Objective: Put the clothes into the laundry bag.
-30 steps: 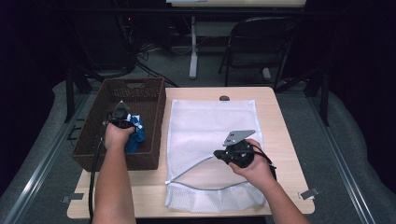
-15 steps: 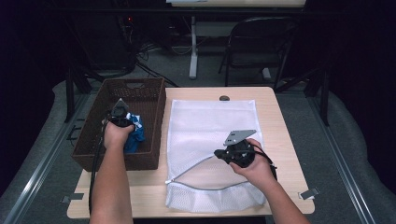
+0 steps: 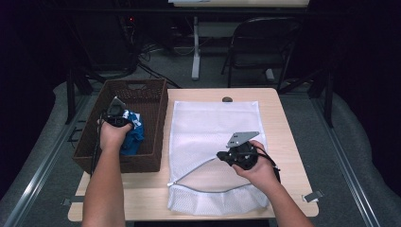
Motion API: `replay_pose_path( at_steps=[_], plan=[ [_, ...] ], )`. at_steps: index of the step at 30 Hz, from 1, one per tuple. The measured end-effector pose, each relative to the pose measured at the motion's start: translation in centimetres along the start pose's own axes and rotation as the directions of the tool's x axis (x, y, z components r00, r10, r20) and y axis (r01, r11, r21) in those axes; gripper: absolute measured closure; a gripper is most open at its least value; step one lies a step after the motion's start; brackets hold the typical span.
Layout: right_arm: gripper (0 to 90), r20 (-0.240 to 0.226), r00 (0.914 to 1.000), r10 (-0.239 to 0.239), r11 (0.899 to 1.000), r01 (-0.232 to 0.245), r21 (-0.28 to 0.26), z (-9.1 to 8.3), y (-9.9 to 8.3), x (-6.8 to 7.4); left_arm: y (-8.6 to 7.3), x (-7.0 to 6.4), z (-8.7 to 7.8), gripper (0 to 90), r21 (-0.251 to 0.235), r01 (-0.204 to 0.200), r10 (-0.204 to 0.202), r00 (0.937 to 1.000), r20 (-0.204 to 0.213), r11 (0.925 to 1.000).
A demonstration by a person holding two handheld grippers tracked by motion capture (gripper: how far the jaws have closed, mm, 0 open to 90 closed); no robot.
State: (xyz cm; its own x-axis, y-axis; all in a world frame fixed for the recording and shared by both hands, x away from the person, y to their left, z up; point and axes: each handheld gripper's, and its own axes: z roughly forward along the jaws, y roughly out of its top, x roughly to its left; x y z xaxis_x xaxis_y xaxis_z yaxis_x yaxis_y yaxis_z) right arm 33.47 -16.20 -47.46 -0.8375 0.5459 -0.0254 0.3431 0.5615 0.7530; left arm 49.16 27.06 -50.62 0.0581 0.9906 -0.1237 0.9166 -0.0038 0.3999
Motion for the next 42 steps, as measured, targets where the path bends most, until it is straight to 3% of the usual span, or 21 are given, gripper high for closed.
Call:
replay_pose_path(
  at_steps=[12,14,21,31,42],
  plan=[
    [88.8,0.002,1.0000,-0.001,1.000,0.001,-0.001,0.0,0.1,0.0,-0.4,0.4,-2.2,64.2,-0.052,-0.014,0.016,0.9994,0.030,0.9986],
    [88.8,0.002,1.0000,-0.001,1.000,0.001,-0.001,0.0,0.1,0.0,-0.3,0.3,-2.6,64.1,-0.053,-0.033,0.034,0.9993,0.016,0.9981],
    [88.8,0.003,1.0000,-0.002,1.000,0.002,-0.002,0.0,0.1,-0.1,0.0,-0.7,-4.1,64.1,-0.079,-0.073,0.076,0.9964,0.037,0.9942],
    [88.8,0.005,1.0000,0.001,1.000,-0.001,-0.006,-0.2,0.1,0.0,0.6,-2.7,-6.4,64.2,-0.128,-0.142,0.150,0.9874,0.052,0.9816],
    [88.8,0.007,1.0000,0.002,1.000,-0.002,-0.010,-0.3,0.1,-0.2,0.3,-3.3,-8.1,64.2,-0.159,-0.178,0.190,0.9799,0.063,0.9712]
  ],
)
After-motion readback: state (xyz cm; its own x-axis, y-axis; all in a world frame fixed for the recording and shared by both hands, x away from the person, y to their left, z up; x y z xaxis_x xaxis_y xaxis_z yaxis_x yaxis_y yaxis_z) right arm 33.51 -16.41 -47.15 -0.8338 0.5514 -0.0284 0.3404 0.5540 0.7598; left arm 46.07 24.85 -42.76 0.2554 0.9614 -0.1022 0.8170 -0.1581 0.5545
